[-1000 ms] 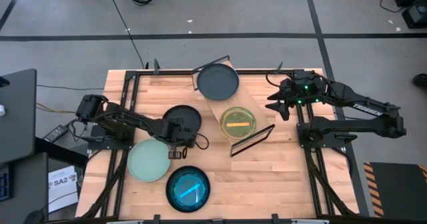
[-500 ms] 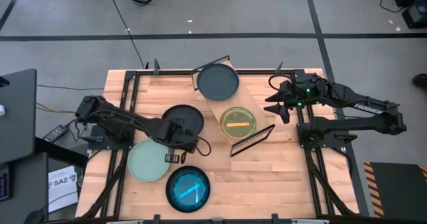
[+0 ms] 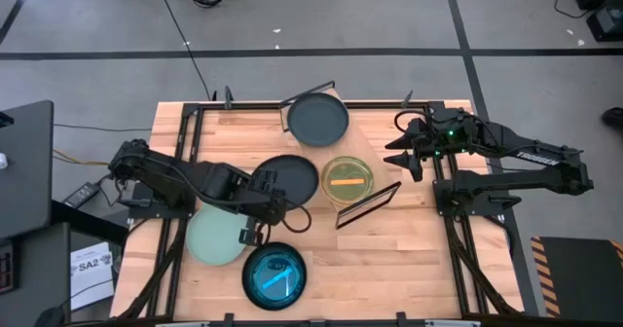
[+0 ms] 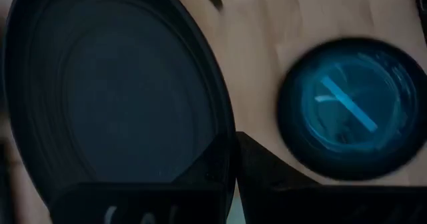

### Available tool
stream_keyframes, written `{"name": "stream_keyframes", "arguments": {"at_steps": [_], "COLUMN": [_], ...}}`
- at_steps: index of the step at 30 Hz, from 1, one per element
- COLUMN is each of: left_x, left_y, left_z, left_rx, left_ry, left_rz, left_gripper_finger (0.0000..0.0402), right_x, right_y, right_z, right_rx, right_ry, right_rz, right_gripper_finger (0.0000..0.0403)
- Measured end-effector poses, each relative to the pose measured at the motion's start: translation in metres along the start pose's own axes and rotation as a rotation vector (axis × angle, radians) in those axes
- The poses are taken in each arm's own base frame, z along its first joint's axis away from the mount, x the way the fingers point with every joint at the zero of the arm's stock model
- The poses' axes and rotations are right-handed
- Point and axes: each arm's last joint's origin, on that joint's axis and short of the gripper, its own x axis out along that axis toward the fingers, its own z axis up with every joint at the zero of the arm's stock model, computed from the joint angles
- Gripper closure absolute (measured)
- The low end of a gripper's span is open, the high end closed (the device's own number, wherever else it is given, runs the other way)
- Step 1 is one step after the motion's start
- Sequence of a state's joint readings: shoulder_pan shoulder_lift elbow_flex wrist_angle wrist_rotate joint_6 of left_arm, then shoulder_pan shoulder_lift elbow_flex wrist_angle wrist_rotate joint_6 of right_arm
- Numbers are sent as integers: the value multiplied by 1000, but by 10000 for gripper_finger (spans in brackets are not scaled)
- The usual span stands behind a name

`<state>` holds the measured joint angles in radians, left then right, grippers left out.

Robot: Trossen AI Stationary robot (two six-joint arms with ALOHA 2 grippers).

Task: Place and stack plates onto a shelf
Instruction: Stack the top black plate on the top of the black plate on the shelf

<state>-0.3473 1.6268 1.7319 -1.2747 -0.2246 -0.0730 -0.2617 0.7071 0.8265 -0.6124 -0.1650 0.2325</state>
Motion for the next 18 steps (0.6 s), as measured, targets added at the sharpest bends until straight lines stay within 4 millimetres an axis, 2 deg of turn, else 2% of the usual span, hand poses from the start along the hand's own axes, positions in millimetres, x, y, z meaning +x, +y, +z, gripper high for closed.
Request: {"name": "stream_keyframes", "arguments": {"at_steps": [4,8,18], "left_x": [-18,-27,-20], "left_y": [11,26,80], "left_z": [8,12,16], "left_rx": [55,88,111], "left_ry": [-71,-100,-104], "left_rz": [74,149,258], "left_gripper_finger": [381,381,381], "right_x": [2,5,12], "right_y": [0,-1,-2], "right_z": [0,1,1], "right_rx": [0,2,6], "right_ry": [4,11,35], "right_rz": [-1,-2,-8], "right_gripper_finger": [180,180,180]}}
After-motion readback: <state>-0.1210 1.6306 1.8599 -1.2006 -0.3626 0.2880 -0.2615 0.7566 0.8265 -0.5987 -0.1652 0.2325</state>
